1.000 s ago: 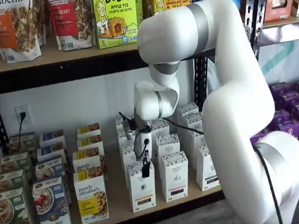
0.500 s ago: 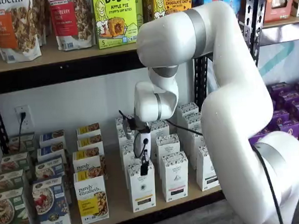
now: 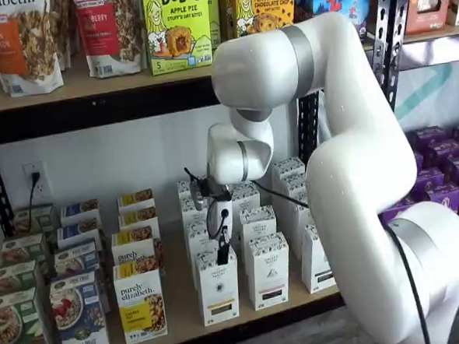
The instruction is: Pick up the white box with a yellow strip in the middle, on the bottom shelf, the fourth box from the left
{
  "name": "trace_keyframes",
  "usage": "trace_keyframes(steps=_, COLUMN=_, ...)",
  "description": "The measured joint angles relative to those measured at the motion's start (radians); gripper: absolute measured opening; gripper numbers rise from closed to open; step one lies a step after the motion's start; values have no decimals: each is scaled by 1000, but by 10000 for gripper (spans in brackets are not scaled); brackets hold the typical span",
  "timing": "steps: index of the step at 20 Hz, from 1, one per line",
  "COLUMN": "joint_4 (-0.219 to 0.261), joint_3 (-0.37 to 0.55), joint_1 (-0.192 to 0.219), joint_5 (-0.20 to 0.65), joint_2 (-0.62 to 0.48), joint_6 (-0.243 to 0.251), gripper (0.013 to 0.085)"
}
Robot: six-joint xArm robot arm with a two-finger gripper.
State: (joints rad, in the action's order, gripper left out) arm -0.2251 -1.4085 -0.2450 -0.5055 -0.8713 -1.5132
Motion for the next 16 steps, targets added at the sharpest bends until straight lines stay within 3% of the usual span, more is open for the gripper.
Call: trace_keyframes(steps=16, joint_4=64, joint_3=-134, joint_1=3, joint_5=-68, joint_2=-101, joint_6=56, gripper=850)
